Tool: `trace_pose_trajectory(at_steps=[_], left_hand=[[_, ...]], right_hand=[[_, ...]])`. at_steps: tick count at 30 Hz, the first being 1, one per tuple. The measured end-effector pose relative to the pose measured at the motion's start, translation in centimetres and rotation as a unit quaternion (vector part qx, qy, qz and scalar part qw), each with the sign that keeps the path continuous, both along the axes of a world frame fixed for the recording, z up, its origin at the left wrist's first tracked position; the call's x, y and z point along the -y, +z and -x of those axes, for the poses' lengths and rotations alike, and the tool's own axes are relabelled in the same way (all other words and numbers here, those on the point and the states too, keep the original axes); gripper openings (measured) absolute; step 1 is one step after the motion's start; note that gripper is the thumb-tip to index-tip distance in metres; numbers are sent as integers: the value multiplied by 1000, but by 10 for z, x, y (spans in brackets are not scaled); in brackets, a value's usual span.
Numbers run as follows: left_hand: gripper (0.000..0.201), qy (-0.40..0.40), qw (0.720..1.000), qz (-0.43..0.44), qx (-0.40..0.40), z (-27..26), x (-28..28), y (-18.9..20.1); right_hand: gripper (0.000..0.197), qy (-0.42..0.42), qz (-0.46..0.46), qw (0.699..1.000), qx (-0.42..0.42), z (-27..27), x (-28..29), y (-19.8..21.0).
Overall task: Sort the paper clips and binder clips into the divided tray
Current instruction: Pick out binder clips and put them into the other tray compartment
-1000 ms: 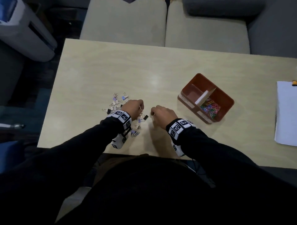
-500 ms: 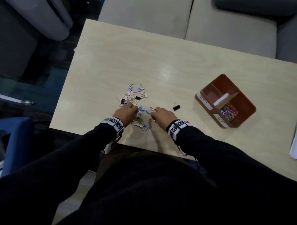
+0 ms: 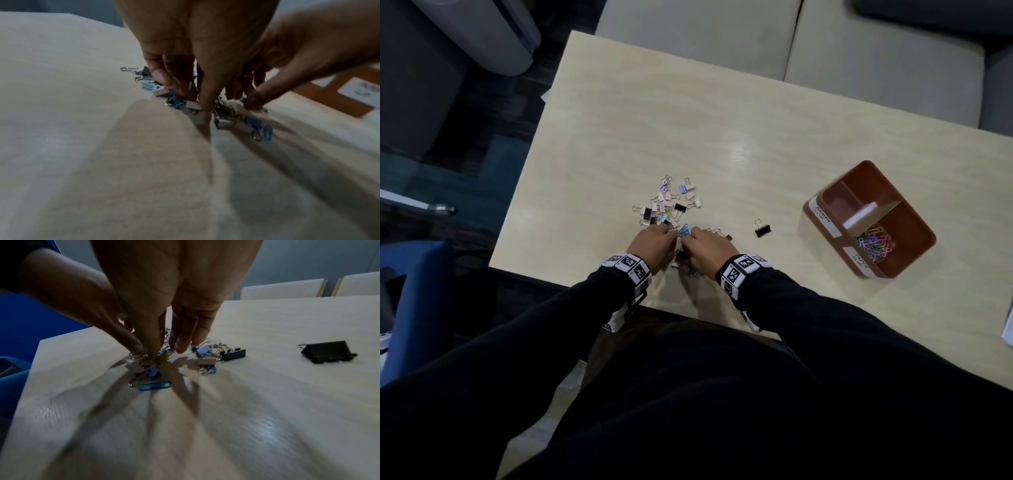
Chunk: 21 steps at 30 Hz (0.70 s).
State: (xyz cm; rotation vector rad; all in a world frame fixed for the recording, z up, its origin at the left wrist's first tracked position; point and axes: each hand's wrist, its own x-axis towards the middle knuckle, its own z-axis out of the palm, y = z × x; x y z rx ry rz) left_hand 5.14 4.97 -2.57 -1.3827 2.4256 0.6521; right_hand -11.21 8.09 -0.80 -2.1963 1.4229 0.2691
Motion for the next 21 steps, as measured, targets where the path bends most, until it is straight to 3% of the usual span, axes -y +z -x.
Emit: trace_pose_trajectory(at_steps=[3, 6, 9, 11, 16, 18, 21], left_hand=[[8, 51, 998, -31, -28, -4, 3, 4], [16, 112, 991, -45, -53, -8, 6, 9], [9, 153, 983, -49, -83, -11, 6, 15], [23, 166, 980, -48, -102, -12, 4, 17], [25, 203, 964, -102, -136, -18, -1, 12], [21, 243, 949, -135, -152, -16, -3, 9], [15, 221, 958, -112, -144, -6, -6, 5]], right_hand=[[31, -4, -8, 1000, 10, -6, 0, -5], [27, -27, -9, 1000, 8, -10, 0, -11], [29, -44, -23, 999, 9, -9, 1, -15], [31, -57, -29, 998, 16, -5, 2, -17], [7, -120, -76, 986, 83, 8, 7, -11], [12, -179, -89, 972, 120, 16, 7, -13], [34, -259, -138, 941, 169, 28, 8, -17]])
